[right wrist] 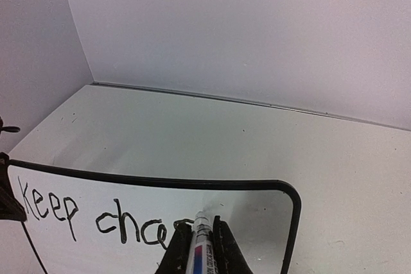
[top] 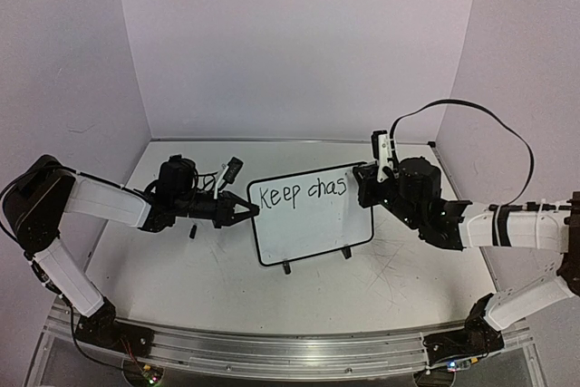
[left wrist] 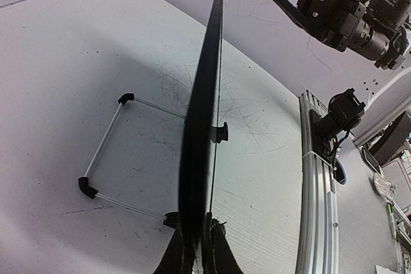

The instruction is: Write a sentence on the whiteboard

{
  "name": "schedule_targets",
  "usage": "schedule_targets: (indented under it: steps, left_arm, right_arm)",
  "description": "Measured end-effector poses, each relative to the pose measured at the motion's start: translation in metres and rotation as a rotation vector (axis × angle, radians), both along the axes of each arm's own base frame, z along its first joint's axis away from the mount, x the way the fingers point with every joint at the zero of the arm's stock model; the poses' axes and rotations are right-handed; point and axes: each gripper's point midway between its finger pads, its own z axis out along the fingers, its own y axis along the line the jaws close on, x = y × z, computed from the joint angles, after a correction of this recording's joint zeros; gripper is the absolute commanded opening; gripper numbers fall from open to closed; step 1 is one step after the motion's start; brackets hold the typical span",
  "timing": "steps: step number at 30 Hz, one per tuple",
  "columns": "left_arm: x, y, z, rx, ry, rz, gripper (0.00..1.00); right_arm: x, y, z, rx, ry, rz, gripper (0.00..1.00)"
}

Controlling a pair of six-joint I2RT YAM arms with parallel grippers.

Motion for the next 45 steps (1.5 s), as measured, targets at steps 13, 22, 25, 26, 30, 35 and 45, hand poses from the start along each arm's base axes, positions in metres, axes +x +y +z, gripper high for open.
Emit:
schedule_targets:
  steps: [13, 22, 25, 26, 30, 35, 45]
  left_arm:
    - [0.000, 0.000, 0.000, 0.000, 0.000, 0.000, 0.00]
    - [0.000, 0.000, 0.000, 0.000, 0.000, 0.001, 0.00]
    - [0.000, 0.000, 0.000, 0.000, 0.000, 0.001, 0.00]
    - [0.000, 0.000, 0.000, 0.000, 0.000, 0.001, 0.00]
    - [0.000, 0.000, 0.000, 0.000, 0.000, 0.000, 0.00]
    - [0.000, 0.000, 0.000, 0.000, 0.000, 0.000, 0.00]
    - [0.000, 0.000, 0.000, 0.000, -0.001, 0.000, 0.00]
  right_arm:
    - [0.005, 0.000, -0.001, -0.003, -0.004, -0.020, 0.00]
    - [0.004, -0.001, 0.001, -0.001, -0.007, -0.022, 0.00]
    - [-0.001, -0.002, 0.011, 0.023, -0.021, -0.005, 0.00]
    - [-0.002, -0.002, 0.014, 0.031, -0.028, -0.002, 0.00]
    - [-0.003, -0.003, 0.018, 0.041, -0.033, -0.001, 0.00]
    - [-0.001, -0.002, 0.009, 0.028, -0.012, -0.004, 0.00]
    - [0.000, -0.001, -0.009, -0.013, 0.028, -0.010, 0.00]
